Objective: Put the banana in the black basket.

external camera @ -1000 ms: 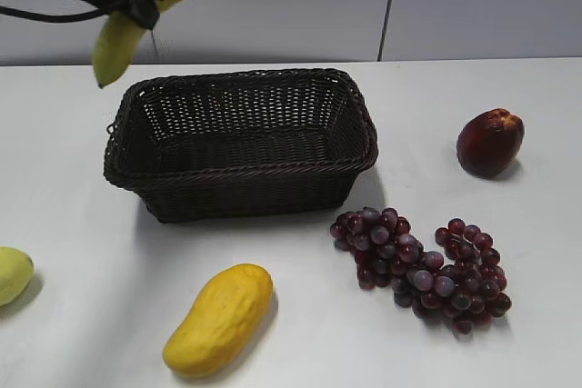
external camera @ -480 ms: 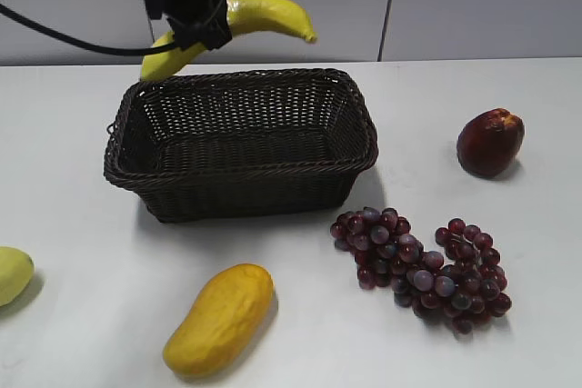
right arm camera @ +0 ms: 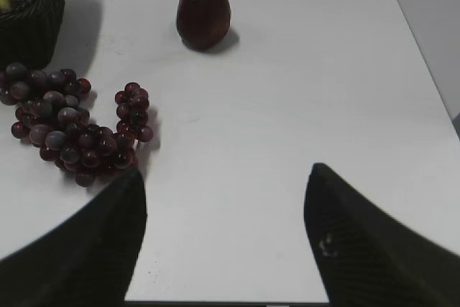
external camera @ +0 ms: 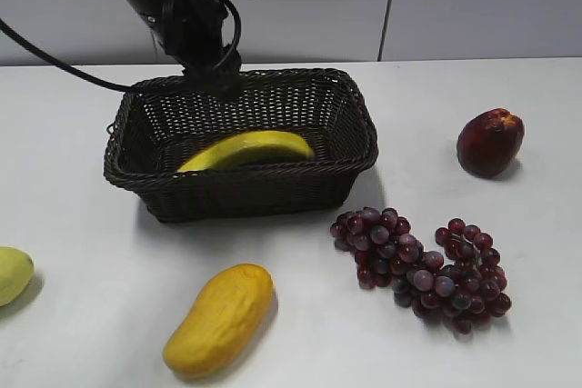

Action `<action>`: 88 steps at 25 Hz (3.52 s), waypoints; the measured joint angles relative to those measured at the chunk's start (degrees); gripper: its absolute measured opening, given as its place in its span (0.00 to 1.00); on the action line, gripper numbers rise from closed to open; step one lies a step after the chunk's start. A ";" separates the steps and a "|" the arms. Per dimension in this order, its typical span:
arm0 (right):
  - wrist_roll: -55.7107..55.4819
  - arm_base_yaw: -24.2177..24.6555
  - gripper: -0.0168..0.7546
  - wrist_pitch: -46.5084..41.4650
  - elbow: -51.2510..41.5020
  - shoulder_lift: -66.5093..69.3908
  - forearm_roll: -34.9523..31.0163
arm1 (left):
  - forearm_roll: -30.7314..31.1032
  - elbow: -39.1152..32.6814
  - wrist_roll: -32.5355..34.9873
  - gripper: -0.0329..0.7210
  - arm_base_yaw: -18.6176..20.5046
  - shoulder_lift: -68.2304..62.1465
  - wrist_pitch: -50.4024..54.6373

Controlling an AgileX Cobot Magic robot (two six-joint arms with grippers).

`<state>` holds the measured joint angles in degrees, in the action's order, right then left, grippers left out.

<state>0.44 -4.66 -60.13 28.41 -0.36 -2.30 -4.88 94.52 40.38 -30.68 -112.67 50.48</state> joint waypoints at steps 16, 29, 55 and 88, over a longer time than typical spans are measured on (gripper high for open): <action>0.04 0.00 0.74 0.00 0.00 0.00 0.00 | 7.71 2.65 -22.30 0.92 1.40 10.45 8.92; 0.04 0.00 0.74 0.00 0.00 0.00 0.00 | 5.59 0.18 -31.90 0.86 19.47 18.48 19.10; 0.04 0.00 0.74 0.00 0.00 0.00 0.00 | 1.87 -50.64 -33.26 0.83 24.69 68.61 17.82; 0.11 0.00 0.74 0.00 0.00 0.00 0.00 | -1.10 -66.01 -33.67 0.83 24.69 101.19 11.87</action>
<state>0.55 -4.66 -60.13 28.41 -0.36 -2.30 -5.99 28.51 6.71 -5.99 -11.48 62.35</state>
